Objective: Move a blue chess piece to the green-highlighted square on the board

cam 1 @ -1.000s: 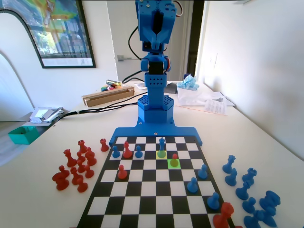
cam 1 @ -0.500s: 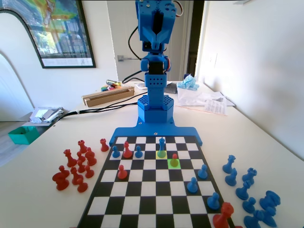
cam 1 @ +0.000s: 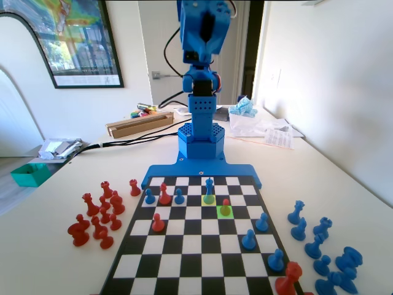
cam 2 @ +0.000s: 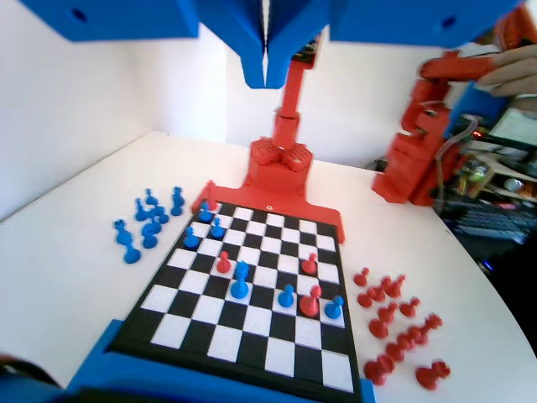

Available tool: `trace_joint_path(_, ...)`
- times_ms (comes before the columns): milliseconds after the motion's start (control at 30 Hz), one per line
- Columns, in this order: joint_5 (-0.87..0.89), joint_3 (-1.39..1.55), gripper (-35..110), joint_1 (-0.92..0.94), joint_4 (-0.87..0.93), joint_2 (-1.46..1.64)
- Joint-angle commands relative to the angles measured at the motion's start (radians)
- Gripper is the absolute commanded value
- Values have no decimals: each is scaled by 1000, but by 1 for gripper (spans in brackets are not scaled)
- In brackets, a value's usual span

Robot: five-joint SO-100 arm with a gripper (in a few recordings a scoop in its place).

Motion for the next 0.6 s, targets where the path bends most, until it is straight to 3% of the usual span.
trace_joint_path(0, -35, -187, 1, -52, 38, -140)
trace_joint_path(267, -106, -344, 1, -133, 92, -474)
trace_joint_path(433, -253, -341, 1, -117, 35, -655)
trace_joint_path(567, -267, -339, 1, -114, -31, -796)
